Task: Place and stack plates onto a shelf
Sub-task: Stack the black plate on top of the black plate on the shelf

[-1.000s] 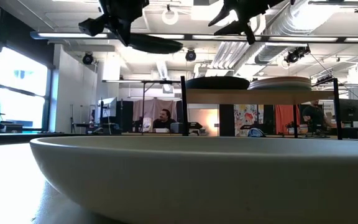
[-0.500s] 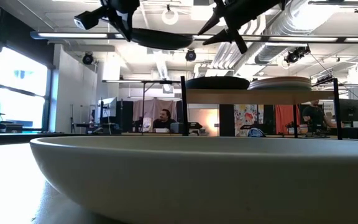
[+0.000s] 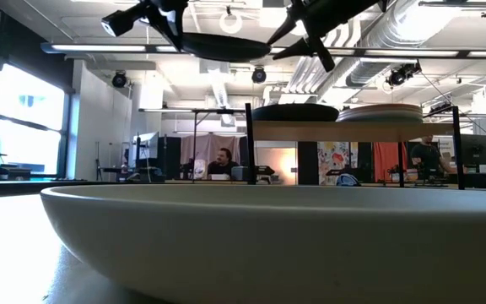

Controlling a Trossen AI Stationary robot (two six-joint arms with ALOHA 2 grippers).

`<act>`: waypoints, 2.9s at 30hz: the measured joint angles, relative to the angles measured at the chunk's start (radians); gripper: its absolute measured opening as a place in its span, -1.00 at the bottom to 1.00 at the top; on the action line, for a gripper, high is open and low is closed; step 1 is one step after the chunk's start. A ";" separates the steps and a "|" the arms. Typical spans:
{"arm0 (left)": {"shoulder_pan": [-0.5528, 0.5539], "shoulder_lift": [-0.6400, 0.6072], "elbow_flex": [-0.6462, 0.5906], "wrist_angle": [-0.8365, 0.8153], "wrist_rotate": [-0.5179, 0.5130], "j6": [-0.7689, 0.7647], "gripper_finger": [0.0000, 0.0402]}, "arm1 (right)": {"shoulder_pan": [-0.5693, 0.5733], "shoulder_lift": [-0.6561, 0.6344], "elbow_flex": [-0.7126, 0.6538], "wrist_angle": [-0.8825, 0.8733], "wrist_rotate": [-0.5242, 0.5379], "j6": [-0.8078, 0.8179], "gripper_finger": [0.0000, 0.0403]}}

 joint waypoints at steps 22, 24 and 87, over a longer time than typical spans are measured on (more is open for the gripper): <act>0.009 0.000 0.000 0.091 0.068 -0.038 -0.93 | -0.001 0.000 0.000 -0.001 0.037 0.041 -0.96; 0.016 0.000 0.000 0.103 0.068 -0.049 -0.92 | -0.001 0.000 0.000 -0.001 0.038 0.046 -0.95; 0.118 0.000 0.000 0.123 0.003 -0.856 -0.43 | -0.511 -0.114 -0.001 -0.466 -0.295 -0.116 -1.00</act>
